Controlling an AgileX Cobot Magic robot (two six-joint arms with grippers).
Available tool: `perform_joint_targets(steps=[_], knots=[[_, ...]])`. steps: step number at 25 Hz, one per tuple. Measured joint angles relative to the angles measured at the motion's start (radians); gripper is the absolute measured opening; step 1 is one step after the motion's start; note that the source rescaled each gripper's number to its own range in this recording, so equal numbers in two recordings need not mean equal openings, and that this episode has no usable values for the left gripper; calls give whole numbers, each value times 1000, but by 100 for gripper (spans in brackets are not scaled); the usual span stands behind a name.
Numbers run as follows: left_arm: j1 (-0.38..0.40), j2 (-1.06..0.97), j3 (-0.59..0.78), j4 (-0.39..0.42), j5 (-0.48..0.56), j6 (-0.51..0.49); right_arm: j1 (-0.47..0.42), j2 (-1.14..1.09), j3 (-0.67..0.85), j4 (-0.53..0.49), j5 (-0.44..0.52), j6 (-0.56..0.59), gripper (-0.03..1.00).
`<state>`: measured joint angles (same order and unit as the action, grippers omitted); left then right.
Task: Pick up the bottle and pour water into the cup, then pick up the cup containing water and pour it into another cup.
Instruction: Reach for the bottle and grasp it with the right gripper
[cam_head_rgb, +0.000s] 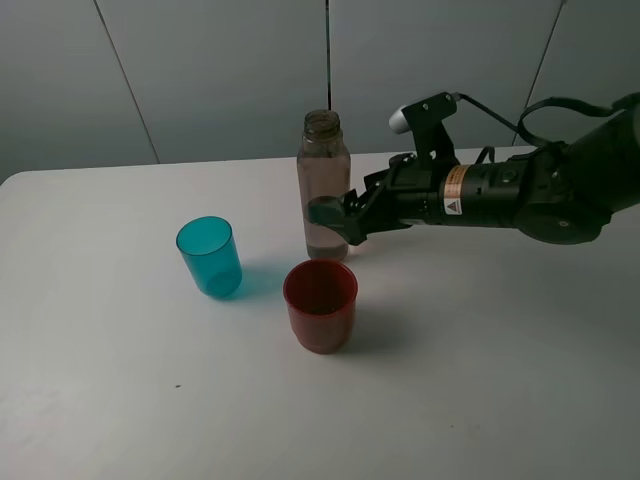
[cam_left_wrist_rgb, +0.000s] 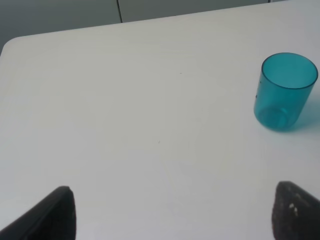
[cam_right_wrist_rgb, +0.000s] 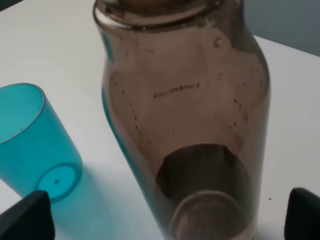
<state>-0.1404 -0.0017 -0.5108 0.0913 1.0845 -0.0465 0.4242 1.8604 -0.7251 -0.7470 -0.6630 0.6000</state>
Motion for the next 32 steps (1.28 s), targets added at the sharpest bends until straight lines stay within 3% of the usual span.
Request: perform_joint_targets(steps=[24, 32], knots=[[0, 0, 0, 0, 0, -1, 44, 131, -118, 108, 20, -22, 100], [0, 0, 0, 0, 0, -1, 46, 161, -137, 122, -28, -42, 100]])
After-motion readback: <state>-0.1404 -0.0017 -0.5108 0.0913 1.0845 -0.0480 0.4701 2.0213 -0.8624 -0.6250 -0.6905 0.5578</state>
